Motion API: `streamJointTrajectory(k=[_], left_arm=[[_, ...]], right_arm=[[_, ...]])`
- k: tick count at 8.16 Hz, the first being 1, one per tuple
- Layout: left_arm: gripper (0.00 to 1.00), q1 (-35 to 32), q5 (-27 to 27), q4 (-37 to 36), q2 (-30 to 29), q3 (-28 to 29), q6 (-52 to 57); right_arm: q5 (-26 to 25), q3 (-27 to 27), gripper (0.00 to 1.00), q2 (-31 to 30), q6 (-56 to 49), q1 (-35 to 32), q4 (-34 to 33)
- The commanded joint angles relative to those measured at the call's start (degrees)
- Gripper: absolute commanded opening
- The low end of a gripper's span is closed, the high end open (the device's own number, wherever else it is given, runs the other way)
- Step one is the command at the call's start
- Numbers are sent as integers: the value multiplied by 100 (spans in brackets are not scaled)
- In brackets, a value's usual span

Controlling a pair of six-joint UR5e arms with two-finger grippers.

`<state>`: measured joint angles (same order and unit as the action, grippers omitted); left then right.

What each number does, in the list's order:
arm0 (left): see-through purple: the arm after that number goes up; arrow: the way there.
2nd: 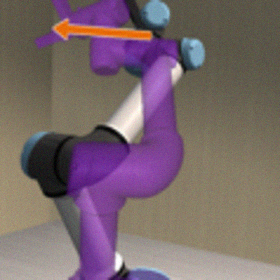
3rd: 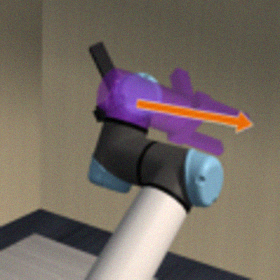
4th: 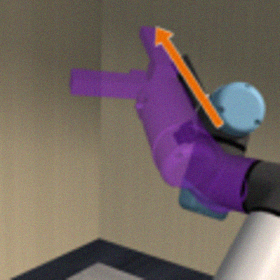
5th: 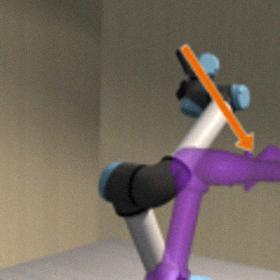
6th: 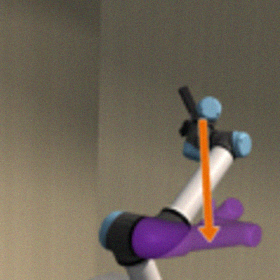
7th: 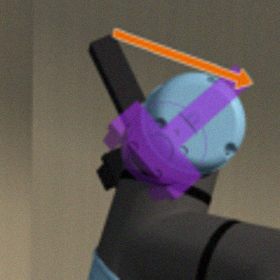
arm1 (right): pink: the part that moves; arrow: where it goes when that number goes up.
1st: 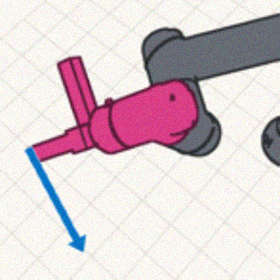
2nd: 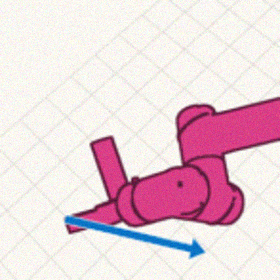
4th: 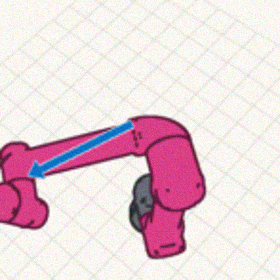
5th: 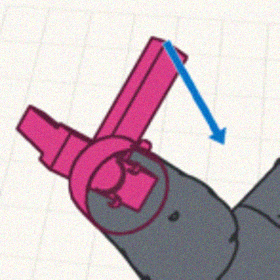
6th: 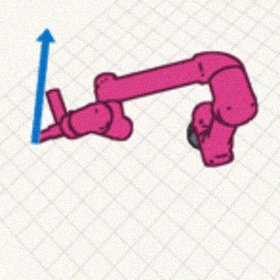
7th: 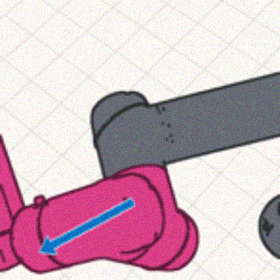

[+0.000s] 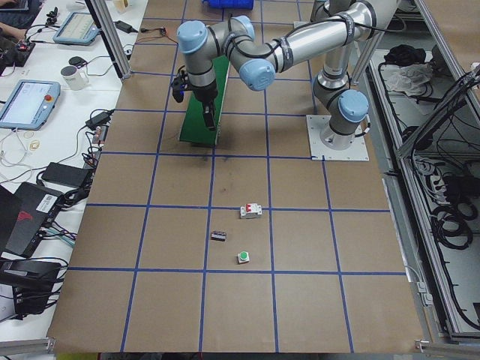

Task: Move capacitor from left to right
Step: 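Move the left gripper away from the conveyor toward the brown capacitor, then lower the left gripper and grasp the brown capacitor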

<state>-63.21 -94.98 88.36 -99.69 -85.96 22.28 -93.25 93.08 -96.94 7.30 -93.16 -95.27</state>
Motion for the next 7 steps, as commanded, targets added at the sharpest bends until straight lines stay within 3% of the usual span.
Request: streamJointTrajectory(k=[1, 4, 6, 7], left_arm=[[100, 1114, -12, -842, -672, 0, 1650], [100, 1995, 6, -2195, -1595, -8, 2614], [100, 2180, 14, -2349, -2001, 0, 3087], [100, 2242, 32, -2924, -2089, -8, 3402]], right_arm=[[0, 0, 100, 0, 0, 0, 0], [0, 0, 100, 0, 0, 0, 0], [-9, 0, 100, 0, -9, 0, 52], [-9, 9, 100, 0, 0, 0, 148]])
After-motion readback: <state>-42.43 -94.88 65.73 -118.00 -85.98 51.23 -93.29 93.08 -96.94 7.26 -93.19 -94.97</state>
